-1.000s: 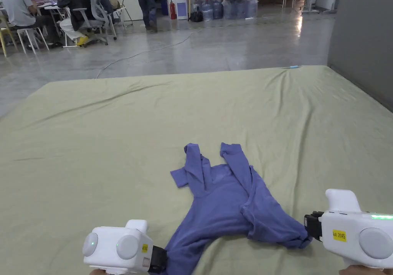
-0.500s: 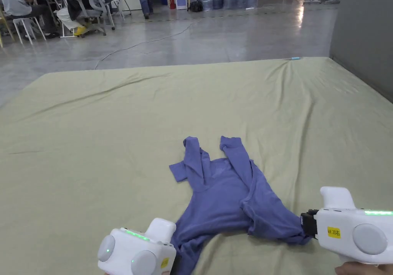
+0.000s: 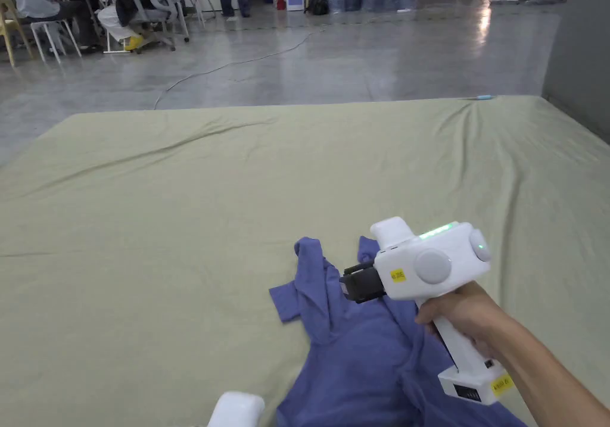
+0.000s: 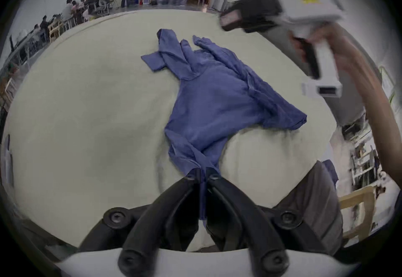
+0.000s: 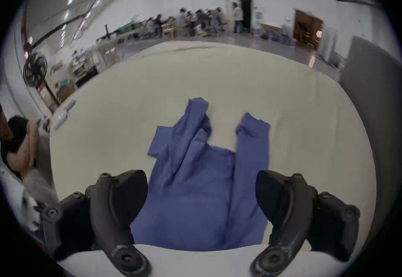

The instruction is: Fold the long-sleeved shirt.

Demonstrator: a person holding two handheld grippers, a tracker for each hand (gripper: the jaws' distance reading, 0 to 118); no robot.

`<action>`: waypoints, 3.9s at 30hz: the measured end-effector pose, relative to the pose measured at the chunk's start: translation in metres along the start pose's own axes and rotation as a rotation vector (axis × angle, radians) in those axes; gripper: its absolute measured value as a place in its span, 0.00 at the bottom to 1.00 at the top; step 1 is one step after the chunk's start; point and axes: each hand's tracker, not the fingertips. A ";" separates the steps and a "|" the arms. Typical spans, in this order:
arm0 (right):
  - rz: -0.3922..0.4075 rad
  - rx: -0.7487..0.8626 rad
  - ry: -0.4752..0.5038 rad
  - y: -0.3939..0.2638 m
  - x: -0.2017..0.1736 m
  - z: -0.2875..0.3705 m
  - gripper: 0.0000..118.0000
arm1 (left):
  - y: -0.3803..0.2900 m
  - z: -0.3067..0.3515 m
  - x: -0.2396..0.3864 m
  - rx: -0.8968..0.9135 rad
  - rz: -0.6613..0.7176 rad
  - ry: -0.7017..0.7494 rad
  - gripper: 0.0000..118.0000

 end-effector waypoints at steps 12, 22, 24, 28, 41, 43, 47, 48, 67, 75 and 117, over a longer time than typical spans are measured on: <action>0.083 -0.226 -0.081 0.007 0.004 -0.137 0.65 | -0.004 -0.014 -0.020 -0.034 0.082 0.046 0.00; 0.111 -0.131 -0.066 0.041 0.008 -0.063 0.00 | 0.047 0.003 -0.021 0.102 0.036 0.128 0.00; 0.018 -0.050 -0.042 0.059 0.024 -0.021 0.00 | 0.073 0.031 -0.024 0.206 0.025 0.173 0.00; -0.009 0.105 -0.142 0.105 0.060 0.079 0.00 | 0.135 0.093 -0.031 0.413 0.010 0.222 0.00; -0.144 0.481 -0.475 0.228 0.141 0.342 0.00 | 0.359 0.274 0.005 0.850 -0.037 0.357 0.00; -0.155 0.527 -0.543 0.241 0.149 0.363 0.00 | 0.393 0.297 0.004 0.889 0.003 0.364 0.00; -0.193 0.579 -0.575 0.259 0.164 0.387 0.00 | 0.442 0.327 -0.001 0.939 0.075 0.394 0.00; -0.205 0.597 -0.581 0.262 0.167 0.391 0.00 | 0.450 0.329 -0.001 0.940 0.073 0.396 0.00; -0.337 0.413 -0.468 0.172 0.192 0.237 0.00 | 0.406 0.159 -0.079 0.690 0.182 0.351 0.00; -0.352 0.376 -0.417 0.119 0.168 0.223 0.00 | 0.336 0.135 -0.102 0.612 0.242 0.297 0.00; -0.057 -0.309 -0.128 -0.256 0.007 0.248 0.76 | -0.052 0.110 -0.058 0.030 0.061 0.224 0.77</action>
